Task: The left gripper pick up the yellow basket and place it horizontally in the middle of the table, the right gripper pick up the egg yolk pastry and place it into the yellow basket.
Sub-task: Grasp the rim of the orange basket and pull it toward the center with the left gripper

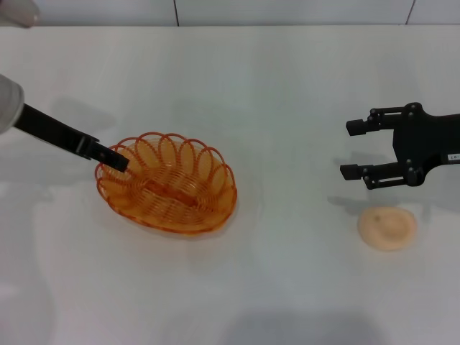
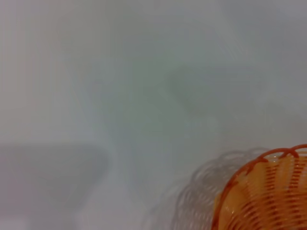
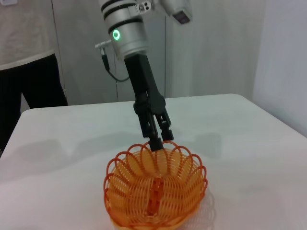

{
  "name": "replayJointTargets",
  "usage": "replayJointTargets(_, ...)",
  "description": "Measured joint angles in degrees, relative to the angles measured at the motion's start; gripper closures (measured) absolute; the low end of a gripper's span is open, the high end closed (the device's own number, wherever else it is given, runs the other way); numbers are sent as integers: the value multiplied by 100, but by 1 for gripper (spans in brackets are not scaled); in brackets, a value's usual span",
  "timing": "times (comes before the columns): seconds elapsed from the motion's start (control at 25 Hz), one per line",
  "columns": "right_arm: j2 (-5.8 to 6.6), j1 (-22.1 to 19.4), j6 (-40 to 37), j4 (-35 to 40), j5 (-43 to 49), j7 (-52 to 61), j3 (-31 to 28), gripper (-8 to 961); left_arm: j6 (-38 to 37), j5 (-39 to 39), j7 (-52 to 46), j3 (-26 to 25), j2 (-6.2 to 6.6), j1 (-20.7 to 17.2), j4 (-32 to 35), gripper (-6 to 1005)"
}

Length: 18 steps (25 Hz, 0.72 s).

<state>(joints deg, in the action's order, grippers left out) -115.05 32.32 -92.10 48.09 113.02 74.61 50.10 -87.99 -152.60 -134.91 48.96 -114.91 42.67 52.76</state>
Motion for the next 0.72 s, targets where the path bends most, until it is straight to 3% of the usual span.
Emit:
replayJointTargets(0.6,1,2,28,-2,0,-78,-8,214,549,18,16,156,-157,52,-406,260)
replayJointTargets(0.72,1,-2,28,-2,0,-78,-24,214,578,21,23,216,-172,61,-418,373)
